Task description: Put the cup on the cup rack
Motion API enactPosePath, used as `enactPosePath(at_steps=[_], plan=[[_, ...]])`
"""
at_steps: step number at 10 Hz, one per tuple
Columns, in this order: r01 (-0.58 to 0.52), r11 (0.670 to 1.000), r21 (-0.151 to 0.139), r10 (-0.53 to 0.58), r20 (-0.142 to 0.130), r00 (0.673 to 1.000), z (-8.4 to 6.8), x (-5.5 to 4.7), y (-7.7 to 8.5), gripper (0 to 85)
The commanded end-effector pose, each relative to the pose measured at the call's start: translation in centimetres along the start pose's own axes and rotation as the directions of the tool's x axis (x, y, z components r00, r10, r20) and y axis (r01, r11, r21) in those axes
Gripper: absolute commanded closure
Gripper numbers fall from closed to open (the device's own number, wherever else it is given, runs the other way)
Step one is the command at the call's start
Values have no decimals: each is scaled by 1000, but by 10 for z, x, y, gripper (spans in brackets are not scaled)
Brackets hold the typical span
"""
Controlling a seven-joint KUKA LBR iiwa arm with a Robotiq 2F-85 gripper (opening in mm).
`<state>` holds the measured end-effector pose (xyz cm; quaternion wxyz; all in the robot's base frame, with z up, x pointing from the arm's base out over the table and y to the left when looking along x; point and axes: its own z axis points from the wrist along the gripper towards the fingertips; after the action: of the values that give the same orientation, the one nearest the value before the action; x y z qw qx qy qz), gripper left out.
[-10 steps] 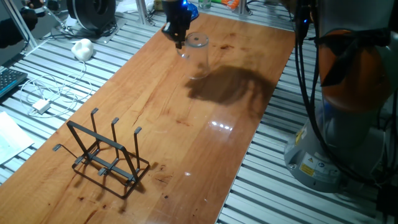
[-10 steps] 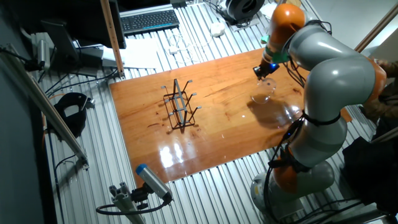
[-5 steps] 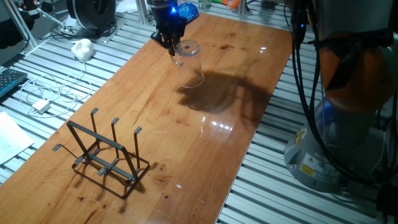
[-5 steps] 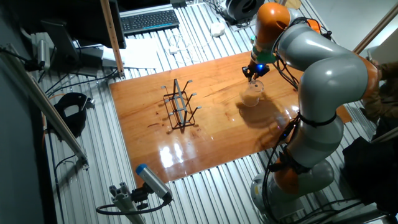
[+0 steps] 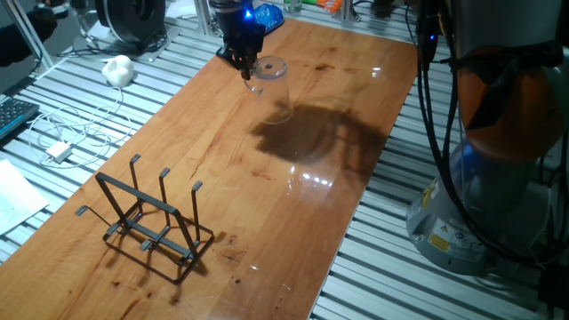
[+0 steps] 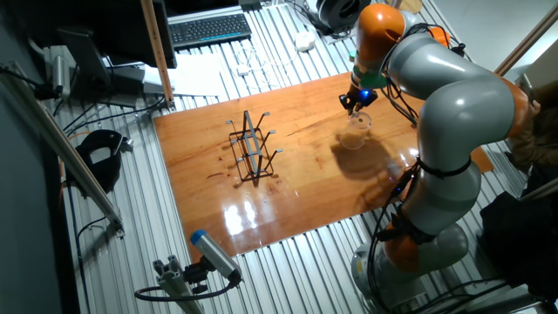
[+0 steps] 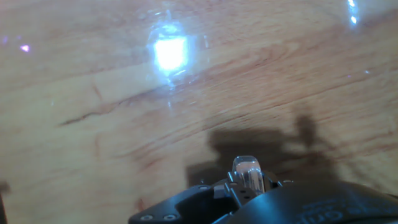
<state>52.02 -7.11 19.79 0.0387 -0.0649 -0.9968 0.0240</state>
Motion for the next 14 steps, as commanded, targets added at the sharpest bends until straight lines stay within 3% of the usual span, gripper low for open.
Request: enactPosePath(at_steps=[1,2,4,7,8,10,14], plan=[[9,1000,0,-9,-11,1000,0,0,0,850],[20,1000,-18,-20,-13,1000,0,0,0,850],[6,1000,-11,-6,-8,1000,0,0,0,850],[-33,998,-44,31,-33,999,0,0,0,850],[-57,998,-32,56,-28,998,1,2,15,850],[-110,993,-52,108,-39,993,1,6,47,850],[-210,978,-9,208,-75,975,-18,17,113,850]])
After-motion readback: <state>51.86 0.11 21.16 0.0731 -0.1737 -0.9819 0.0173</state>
